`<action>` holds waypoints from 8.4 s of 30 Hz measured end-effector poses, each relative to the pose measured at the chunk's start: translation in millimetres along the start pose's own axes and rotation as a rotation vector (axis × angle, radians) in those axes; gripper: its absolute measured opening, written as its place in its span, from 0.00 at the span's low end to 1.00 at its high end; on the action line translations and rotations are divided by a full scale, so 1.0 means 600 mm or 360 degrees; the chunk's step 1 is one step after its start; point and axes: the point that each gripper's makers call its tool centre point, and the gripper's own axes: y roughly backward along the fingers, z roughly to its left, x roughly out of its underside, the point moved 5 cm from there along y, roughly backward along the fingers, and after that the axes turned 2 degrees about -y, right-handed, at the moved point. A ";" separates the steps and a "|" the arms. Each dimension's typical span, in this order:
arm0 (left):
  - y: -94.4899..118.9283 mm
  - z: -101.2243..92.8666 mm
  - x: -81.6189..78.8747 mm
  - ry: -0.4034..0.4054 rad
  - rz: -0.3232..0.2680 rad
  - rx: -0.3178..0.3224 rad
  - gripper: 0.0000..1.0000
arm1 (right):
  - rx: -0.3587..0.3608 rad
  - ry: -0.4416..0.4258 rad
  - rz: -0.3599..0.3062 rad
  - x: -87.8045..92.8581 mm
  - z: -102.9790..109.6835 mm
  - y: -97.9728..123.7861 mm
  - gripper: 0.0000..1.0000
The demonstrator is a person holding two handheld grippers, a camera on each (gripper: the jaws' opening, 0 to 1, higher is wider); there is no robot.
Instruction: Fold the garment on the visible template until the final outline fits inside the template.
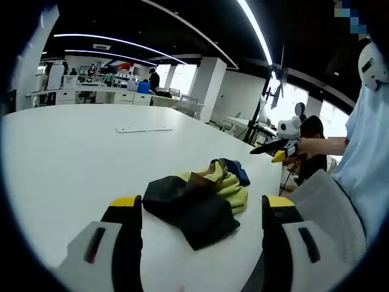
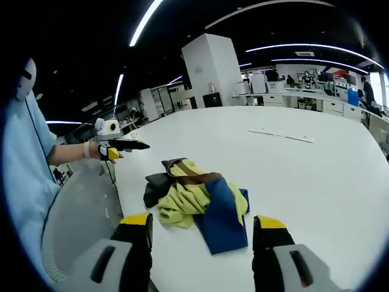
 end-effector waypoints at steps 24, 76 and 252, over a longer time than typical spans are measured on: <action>0.027 -0.005 0.002 0.0013 -0.0071 -0.0043 0.78 | -0.0017 0.0025 -0.0004 -0.015 0.017 -0.007 0.75; 0.015 0.000 0.010 -0.0013 -0.0017 -0.0033 0.72 | -0.0021 -0.0023 0.0023 0.006 0.006 -0.013 0.68; -0.386 0.428 -0.070 0.0232 0.0335 -0.0383 0.00 | 0.0204 -0.0303 0.0221 -0.164 -0.417 -0.323 0.00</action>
